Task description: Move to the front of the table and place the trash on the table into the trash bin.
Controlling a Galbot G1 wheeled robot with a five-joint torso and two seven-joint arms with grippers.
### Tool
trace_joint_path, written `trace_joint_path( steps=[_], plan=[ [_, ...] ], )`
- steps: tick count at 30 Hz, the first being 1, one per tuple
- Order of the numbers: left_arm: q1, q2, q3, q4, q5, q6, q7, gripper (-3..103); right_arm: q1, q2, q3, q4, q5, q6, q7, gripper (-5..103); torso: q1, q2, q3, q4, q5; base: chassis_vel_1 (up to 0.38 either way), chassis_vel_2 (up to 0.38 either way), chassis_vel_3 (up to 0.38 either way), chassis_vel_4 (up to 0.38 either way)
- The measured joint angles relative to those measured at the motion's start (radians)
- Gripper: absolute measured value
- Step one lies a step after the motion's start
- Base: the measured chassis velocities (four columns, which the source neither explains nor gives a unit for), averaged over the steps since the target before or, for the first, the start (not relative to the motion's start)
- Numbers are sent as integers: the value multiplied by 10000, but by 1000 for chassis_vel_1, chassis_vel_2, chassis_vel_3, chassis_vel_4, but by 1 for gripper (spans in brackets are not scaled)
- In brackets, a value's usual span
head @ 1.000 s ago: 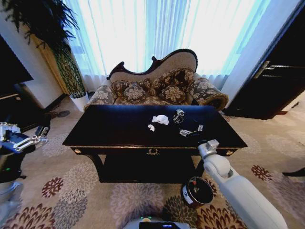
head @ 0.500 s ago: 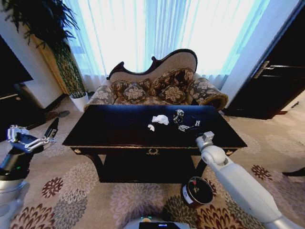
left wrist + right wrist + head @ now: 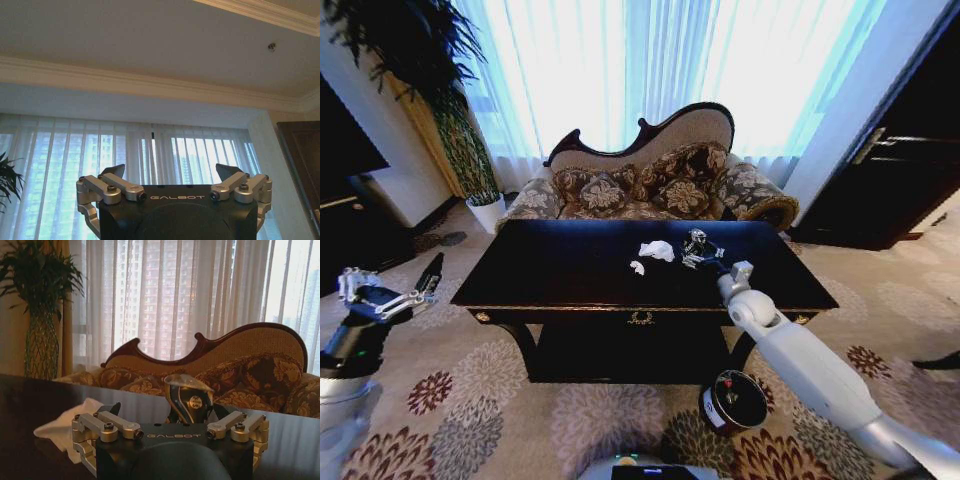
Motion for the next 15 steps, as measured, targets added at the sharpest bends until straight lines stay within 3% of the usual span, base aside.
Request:
trace_joint_path(
  steps=[8,15],
  plan=[
    [-108,33,192,192,172,0,-1,100,468,208,-432,-664,-378,72,-160,102,0,0,0,0,0,0,0,0,0],
    [-165,112,224,318,187,0,-21,100,474,231,-319,-767,-430,156,-323,78,-1,0,0,-1,1,0,0,0,0]
  ],
)
